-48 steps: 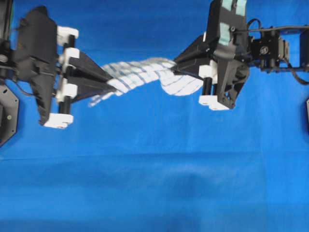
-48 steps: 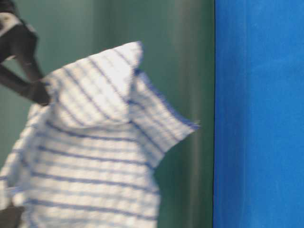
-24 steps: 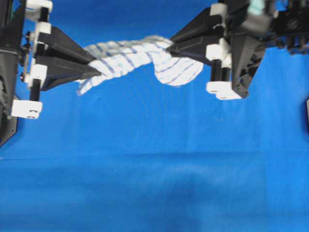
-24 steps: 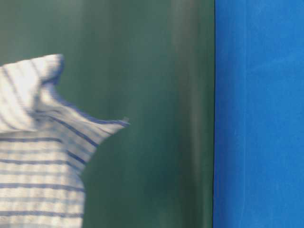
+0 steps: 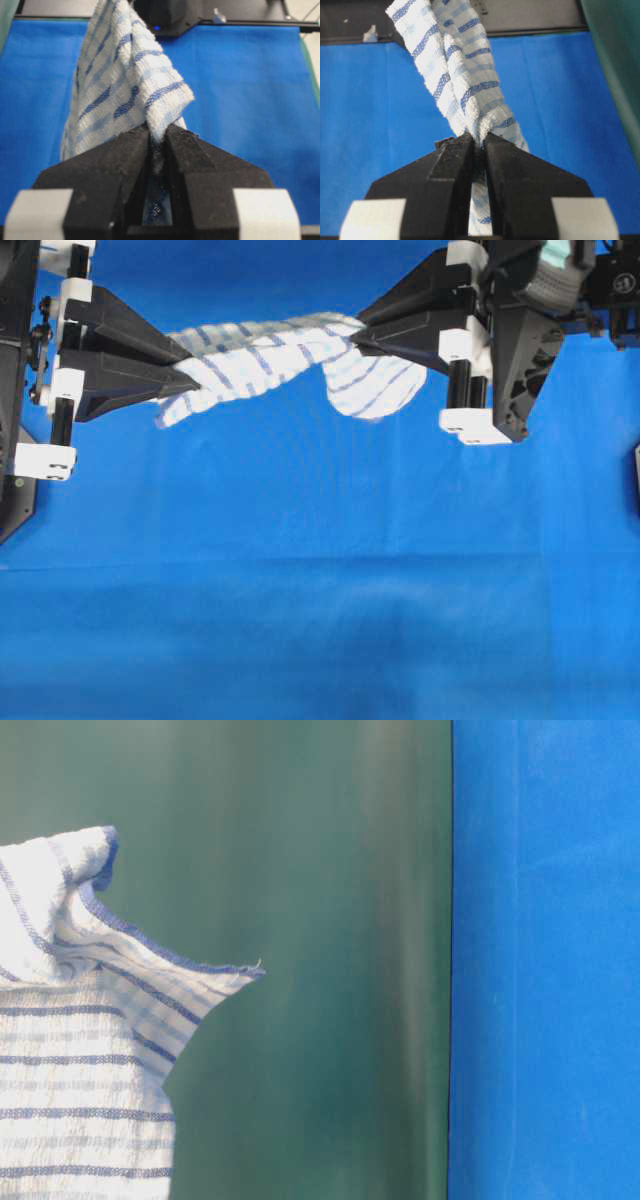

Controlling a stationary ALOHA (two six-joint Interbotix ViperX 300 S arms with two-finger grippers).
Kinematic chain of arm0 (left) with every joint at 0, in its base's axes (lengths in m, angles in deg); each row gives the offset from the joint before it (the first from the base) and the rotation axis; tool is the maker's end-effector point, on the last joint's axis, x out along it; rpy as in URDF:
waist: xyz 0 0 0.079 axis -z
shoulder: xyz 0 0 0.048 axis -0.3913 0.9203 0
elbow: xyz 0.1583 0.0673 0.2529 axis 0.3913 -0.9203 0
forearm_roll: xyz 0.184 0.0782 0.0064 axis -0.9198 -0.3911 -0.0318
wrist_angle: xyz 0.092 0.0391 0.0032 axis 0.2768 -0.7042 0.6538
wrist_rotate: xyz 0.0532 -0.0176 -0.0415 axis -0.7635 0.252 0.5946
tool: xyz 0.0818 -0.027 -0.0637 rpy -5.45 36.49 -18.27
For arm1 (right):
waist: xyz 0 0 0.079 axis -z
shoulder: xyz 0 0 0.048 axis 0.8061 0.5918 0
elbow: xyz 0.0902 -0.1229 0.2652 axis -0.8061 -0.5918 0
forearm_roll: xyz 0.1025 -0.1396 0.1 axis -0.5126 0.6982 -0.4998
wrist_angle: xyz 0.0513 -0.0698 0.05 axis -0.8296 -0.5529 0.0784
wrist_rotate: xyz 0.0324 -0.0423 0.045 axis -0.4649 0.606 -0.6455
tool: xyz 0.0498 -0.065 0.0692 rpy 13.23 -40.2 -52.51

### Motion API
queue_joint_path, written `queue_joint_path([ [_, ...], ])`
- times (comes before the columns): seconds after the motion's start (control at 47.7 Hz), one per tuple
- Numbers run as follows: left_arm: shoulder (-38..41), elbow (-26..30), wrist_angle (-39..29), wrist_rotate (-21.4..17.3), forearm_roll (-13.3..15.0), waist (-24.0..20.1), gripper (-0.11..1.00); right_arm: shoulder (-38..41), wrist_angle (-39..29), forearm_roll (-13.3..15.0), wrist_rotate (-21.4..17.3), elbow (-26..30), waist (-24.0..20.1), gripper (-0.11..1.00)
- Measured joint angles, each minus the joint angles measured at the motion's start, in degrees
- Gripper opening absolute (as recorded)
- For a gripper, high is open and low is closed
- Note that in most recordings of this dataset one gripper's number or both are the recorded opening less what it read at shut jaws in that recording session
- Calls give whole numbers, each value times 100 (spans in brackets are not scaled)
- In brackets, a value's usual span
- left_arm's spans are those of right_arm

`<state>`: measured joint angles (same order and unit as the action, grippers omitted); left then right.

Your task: Lift the towel with both arms.

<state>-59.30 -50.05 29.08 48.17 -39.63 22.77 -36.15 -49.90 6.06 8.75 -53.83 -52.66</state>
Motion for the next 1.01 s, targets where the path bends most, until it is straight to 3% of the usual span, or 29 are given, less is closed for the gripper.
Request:
queue_joint_path([
  [0.063, 0, 0, -9, 0, 0, -9, 9, 0, 0, 0, -9, 0, -9, 11],
  [0.126, -9, -9, 9, 0, 0, 0, 22, 0, 0, 0, -9, 0, -9, 12],
  [0.293, -26, -18, 132, -9, 0, -9, 74, 0, 0, 0, -18, 9, 0, 59],
  [0.377, -35, -35, 149, -26, 9, -9, 89, 0, 0, 18, -18, 9, 0, 68],
  [0.482, -53, -44, 149, -79, 9, -9, 87, 0, 0, 53, -44, 0, 0, 63],
  [0.734, -264, -185, 167, -88, 0, 0, 87, 0, -9, 70, -79, -9, 0, 63],
  [1.006, -378, -1028, 861, -79, 0, 0, 87, 0, 352, 70, -123, -694, 0, 63],
])
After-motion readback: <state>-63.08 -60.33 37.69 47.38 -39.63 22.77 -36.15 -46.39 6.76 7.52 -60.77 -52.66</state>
